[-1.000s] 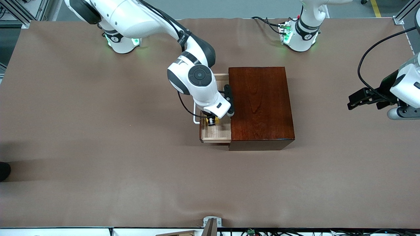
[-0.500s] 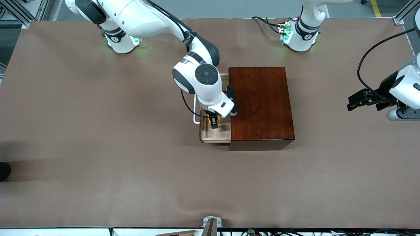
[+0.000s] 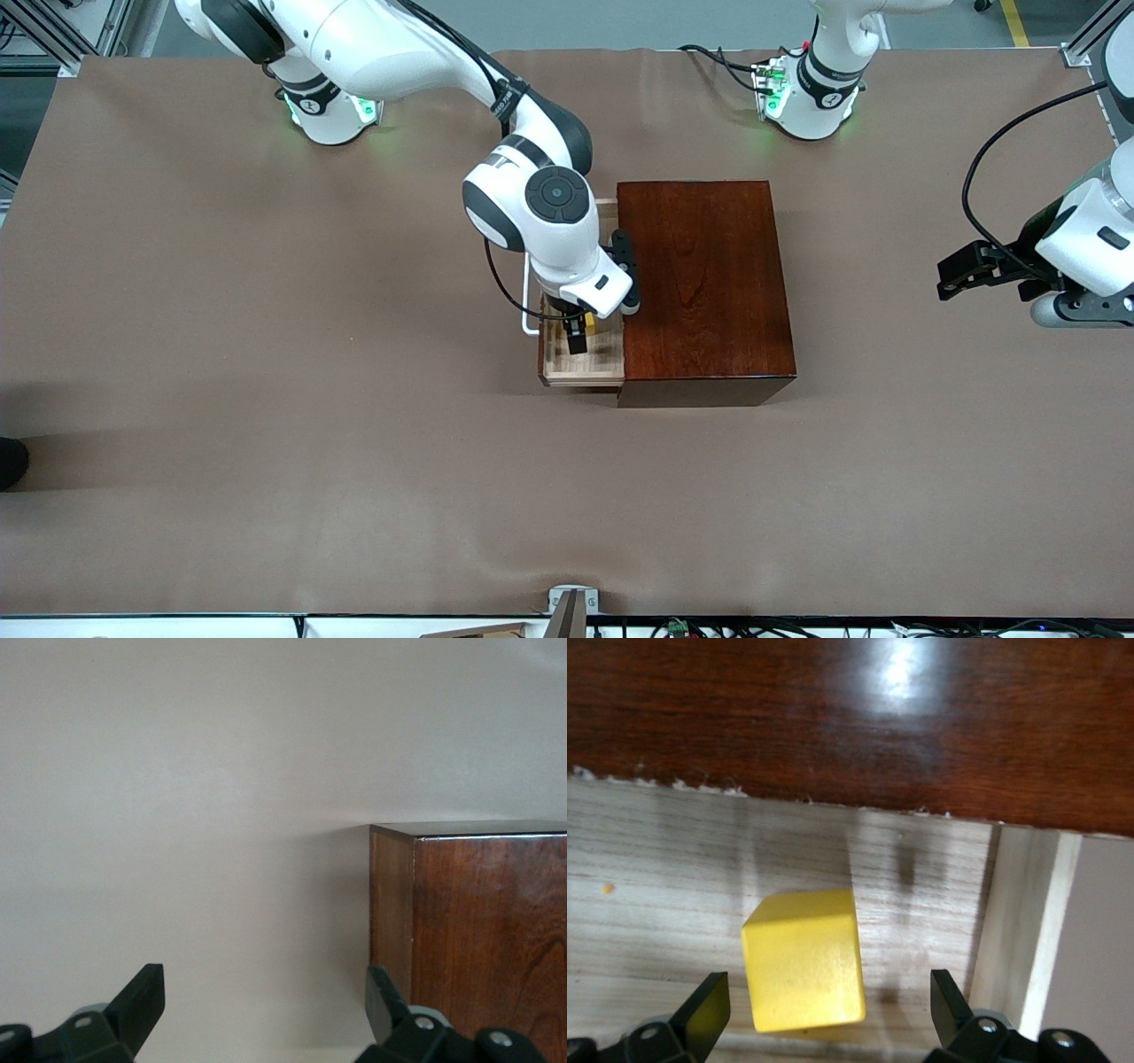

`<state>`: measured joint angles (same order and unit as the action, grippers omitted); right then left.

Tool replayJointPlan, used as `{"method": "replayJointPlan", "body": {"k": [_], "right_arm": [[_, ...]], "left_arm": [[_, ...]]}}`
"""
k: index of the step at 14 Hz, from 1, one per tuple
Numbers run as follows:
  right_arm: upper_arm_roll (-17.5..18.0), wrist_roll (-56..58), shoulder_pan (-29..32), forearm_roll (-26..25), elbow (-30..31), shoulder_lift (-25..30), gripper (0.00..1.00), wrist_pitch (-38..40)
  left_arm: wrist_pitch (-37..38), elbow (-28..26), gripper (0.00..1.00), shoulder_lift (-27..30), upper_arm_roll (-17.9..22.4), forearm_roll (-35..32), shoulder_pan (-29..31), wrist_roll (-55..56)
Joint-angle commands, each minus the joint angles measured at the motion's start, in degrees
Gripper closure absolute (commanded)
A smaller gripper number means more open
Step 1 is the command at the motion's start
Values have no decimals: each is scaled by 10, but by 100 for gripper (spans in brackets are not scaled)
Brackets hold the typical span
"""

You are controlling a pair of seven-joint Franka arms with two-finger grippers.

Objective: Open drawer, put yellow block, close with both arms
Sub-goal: 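Lower the yellow cube into the open drawer and open the right gripper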

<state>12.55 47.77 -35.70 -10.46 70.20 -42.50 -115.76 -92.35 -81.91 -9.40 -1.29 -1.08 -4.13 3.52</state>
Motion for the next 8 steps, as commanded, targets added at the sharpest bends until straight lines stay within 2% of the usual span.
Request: {"method": "replayJointPlan", "body": {"k": [1, 4, 6, 8], "right_arm": [[3, -9, 2, -7, -1, 37, 0, 13], [0, -10, 5, -2, 0, 60, 0, 16], [2, -24, 38, 0, 0, 71, 0, 41], [1, -46, 82, 34, 0, 88, 0, 74]], "left_arm": [[-6, -7, 0, 4, 2, -24, -3, -11], [-6, -4, 0, 4, 1, -22, -5, -9], [-6, -1, 0, 4, 2, -16, -10, 0], [-6, 1, 0, 4, 1, -15, -12, 3]]}}
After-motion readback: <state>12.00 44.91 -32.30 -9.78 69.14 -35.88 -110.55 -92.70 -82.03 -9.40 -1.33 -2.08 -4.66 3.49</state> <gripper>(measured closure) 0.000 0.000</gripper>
